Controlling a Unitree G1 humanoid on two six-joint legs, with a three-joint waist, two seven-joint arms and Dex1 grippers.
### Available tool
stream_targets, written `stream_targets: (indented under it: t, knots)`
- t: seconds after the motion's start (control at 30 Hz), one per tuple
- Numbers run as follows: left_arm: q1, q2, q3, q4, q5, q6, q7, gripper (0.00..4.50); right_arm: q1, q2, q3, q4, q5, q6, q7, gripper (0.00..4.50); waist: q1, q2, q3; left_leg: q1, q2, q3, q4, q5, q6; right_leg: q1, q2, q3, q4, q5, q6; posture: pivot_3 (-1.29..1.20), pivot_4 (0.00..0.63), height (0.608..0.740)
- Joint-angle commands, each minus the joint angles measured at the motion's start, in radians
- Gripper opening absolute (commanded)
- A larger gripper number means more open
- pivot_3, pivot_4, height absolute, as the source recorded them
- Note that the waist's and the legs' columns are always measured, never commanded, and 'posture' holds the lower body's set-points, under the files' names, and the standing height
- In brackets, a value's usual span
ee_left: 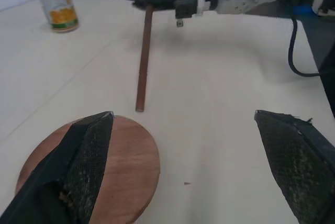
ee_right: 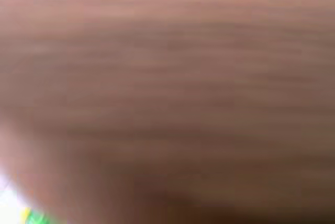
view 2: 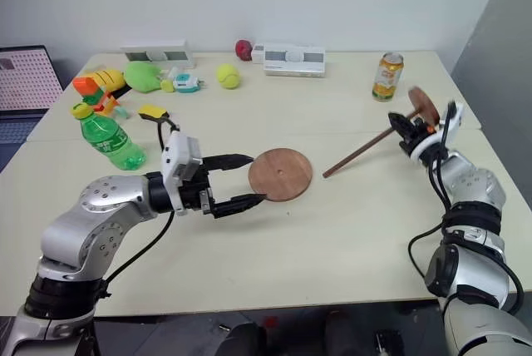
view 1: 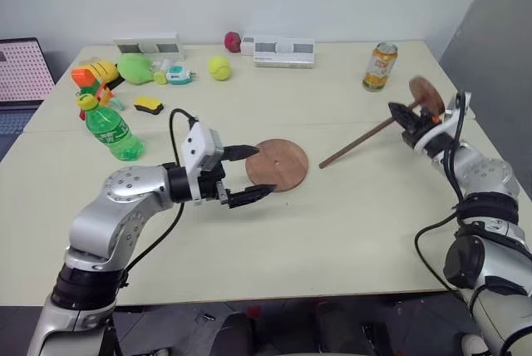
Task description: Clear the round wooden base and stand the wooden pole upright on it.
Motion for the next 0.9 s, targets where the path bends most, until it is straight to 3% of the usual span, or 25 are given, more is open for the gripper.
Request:
stream_targets:
  t: [0.03,0.2,0.43,0.67,0.9]
  knots:
    - [0.198,-0.063,0.079,-0.162,0.001,-0.06,0.108,4.5,-0.041,0.081,0.096,-0.381,0.048,0.075,-0.137,0.34,-0.005,0.001,0.0,-0.001,0.0,0.0,0.0,0.0,0.0,-0.003,-0.001,0.002,0.001,0.0,0.0,0.0,0.15,0.74]
    - [0.35,-0.154,0.078,-0.223,0.065,-0.102,0.251,4.5,-0.085,0.183,0.294,-0.518,-0.067,0.059,-0.226,0.34,0.007,0.001,-0.001,-0.008,0.0,-0.002,0.002,0.0,0.0,-0.009,-0.001,0.0,0.004,0.0,0.0,0.0,0.15,0.74]
    - [0.422,-0.189,0.019,-0.217,0.148,-0.184,0.29,4.5,-0.084,0.218,0.428,-0.375,-0.221,-0.087,-0.154,0.34,0.044,0.0,-0.001,-0.009,-0.003,-0.001,0.003,0.0,0.0,-0.008,-0.004,-0.002,0.001,0.0,0.0,0.0,0.15,0.74]
    - [0.439,-0.206,0.02,-0.239,0.142,-0.179,0.33,4.5,-0.09,0.168,0.453,-0.306,-0.29,-0.137,-0.094,0.34,0.04,0.001,-0.002,-0.007,-0.003,0.001,0.002,0.0,0.0,-0.008,-0.002,-0.002,0.003,0.0,0.0,0.0,0.15,0.74]
    - [0.425,-0.191,0.035,-0.236,0.12,-0.167,0.333,4.5,-0.082,0.115,0.453,-0.342,-0.281,-0.071,-0.065,0.34,0.044,0.001,-0.002,-0.006,-0.003,0.0,0.002,0.0,0.0,-0.005,-0.002,-0.002,0.002,0.0,0.0,0.0,0.15,0.74]
